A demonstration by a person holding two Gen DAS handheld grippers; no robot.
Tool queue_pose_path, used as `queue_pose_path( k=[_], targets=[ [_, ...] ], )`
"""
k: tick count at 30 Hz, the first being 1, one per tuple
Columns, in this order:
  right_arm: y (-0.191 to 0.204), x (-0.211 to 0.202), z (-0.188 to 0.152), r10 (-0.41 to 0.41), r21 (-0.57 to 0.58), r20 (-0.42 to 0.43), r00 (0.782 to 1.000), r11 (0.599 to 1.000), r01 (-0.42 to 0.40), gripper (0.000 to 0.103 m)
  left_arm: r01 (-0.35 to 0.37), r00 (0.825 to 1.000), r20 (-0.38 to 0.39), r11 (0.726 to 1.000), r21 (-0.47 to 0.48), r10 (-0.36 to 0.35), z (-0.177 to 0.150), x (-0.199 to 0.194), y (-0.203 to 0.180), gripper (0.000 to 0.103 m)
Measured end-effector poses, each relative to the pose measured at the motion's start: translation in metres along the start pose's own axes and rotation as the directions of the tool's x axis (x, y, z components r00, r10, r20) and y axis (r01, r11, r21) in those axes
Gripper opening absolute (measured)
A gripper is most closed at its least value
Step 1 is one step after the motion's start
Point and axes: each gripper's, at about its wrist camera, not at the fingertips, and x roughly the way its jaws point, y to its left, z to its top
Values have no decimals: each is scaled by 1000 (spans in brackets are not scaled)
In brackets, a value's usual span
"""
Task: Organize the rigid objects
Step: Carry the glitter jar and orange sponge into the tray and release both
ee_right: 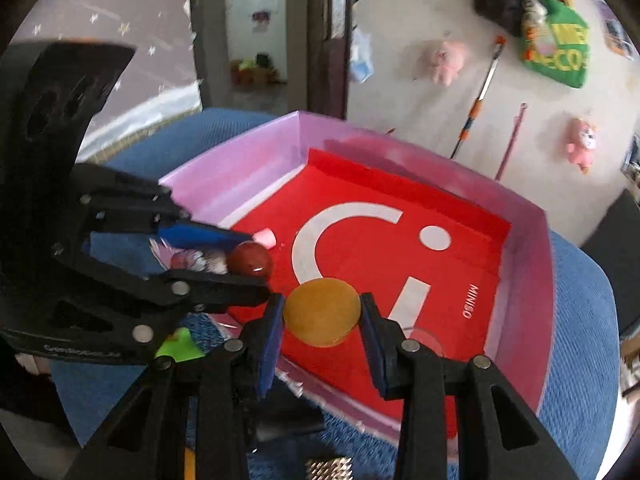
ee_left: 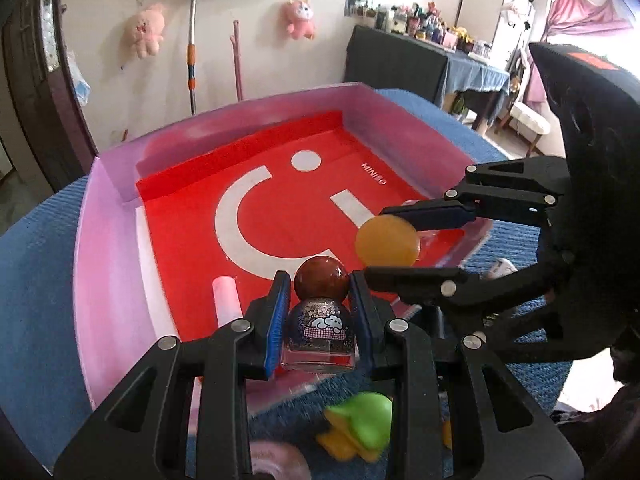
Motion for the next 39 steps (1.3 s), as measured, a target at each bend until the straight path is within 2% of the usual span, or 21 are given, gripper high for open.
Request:
queue_pose_path(
  k=[6,11,17,39],
  targets=[
    [-4,18,6,29,-65,-88,996,997,-35,40,19,997,-74,1000,13,-18,8,27,6,28],
    [-8,31,2,41,-104,-173,984,993,-60,40,41,991,-124,999,20,-38,11,42,8,28],
    [-10,38,0,49,-125,-226,973,989,-79,40,34,987,-160,999,31,-28,8,51,9,28],
    [-19,33,-3,64,-109,-278,958,989,-98,40,24,987,-158,999,46,-16,8,52,8,28]
  ],
)
